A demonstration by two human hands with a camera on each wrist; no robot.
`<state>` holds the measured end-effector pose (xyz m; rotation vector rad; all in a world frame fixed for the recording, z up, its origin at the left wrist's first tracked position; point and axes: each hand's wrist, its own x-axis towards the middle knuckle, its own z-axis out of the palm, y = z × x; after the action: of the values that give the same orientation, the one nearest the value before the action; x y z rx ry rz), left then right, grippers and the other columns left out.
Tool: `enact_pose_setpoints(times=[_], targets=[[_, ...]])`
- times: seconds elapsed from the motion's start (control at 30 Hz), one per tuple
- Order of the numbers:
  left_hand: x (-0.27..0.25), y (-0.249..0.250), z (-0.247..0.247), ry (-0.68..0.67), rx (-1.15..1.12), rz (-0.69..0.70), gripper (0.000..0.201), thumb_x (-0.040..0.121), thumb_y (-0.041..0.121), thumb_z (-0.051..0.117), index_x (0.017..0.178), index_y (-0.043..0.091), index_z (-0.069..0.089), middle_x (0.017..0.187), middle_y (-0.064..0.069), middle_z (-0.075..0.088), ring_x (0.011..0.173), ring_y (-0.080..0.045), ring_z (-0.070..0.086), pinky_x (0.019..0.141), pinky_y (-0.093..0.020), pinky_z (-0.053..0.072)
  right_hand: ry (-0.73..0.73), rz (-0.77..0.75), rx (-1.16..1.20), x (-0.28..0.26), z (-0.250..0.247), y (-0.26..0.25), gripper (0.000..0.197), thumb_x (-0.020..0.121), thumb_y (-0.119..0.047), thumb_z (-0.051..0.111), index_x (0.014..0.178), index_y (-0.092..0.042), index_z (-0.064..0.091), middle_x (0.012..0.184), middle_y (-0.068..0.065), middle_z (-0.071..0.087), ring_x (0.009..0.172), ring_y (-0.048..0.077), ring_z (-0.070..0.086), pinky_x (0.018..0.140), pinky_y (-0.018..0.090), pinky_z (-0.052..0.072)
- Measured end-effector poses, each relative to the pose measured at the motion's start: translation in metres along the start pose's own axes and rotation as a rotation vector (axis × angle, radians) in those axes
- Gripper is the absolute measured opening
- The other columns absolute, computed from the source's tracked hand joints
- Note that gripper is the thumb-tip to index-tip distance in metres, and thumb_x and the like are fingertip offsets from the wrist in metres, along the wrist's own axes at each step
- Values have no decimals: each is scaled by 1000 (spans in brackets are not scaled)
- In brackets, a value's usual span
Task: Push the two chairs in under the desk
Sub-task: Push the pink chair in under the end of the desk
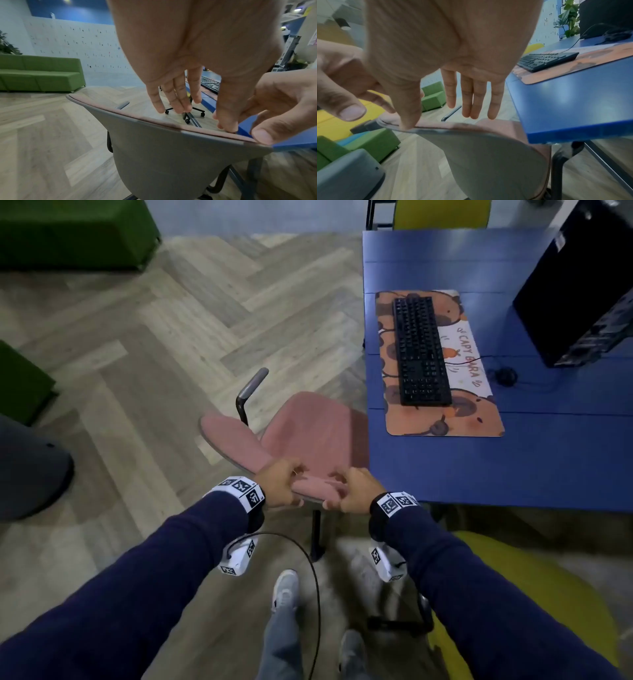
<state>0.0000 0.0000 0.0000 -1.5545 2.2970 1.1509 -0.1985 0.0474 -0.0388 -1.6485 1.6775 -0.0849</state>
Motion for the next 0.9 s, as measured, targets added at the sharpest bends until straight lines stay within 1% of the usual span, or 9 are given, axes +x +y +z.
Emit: enact_pose_setpoints(times=[0.1,0.13,0.23,0.37,0.47,0.53,0.63,0.77,0.9], targets=[[14,-21,-5,-15,71,-4,78,63,16,85,134,12,54,129,-9,61,109,-25,61,94,-33,52,-26,35,-14,14,9,-11,80,58,-57,78,129,-32,53,126,2,65,114,26,62,94,38,53],[18,-29,-7,-33,90,-7,79,61,18,86,133,12,55,129,-9,62,113,-26,61,98,-36,51,-47,45,-21,19,14,-15,85,54,-61,78,130,-33,52,127,0,66,114,26,63,94,39,53],[33,-56,-11,-61,152,18,80,59,22,86,132,14,54,126,-9,63,115,-28,59,99,-37,49,-97,37,-98,34,22,-28,95,50,-70,75,134,-36,47,133,-2,62,118,26,60,96,40,51],[45,-81,-9,-130,278,88,85,61,22,84,139,18,50,138,-5,56,127,-27,53,108,-34,41,-147,39,-166,45,29,-37,93,65,-50,80,146,-30,38,142,-1,55,125,26,55,97,33,44],[55,-92,-14,-156,447,160,83,68,18,76,145,23,44,147,0,50,135,-22,48,114,-35,33,-162,18,-168,51,34,-39,97,65,-40,78,150,-30,31,145,-1,52,127,26,54,102,34,41],[60,-100,-23,-185,613,175,84,73,21,72,149,26,36,153,2,43,140,-20,40,118,-40,24,-178,12,-177,53,36,-38,98,64,-39,75,151,-30,29,147,-2,50,129,26,52,104,37,41],[69,-115,-38,-202,739,167,85,74,24,68,151,27,31,155,1,39,142,-22,37,120,-44,21,-172,-2,-179,56,34,-38,101,61,-38,73,151,-30,28,146,-3,50,128,24,53,104,37,42],[79,-117,-50,-205,771,242,72,76,22,65,144,27,42,145,1,52,131,-25,49,113,-40,36,-225,17,-172,68,31,-46,106,60,-42,76,152,-26,25,143,0,51,124,25,55,97,35,44],[87,-120,-61,-222,813,281,66,79,17,62,142,25,45,142,2,55,128,-25,52,110,-37,38,-237,37,-133,80,43,-45,116,55,-49,71,154,-26,15,153,5,40,133,27,47,106,44,42]])
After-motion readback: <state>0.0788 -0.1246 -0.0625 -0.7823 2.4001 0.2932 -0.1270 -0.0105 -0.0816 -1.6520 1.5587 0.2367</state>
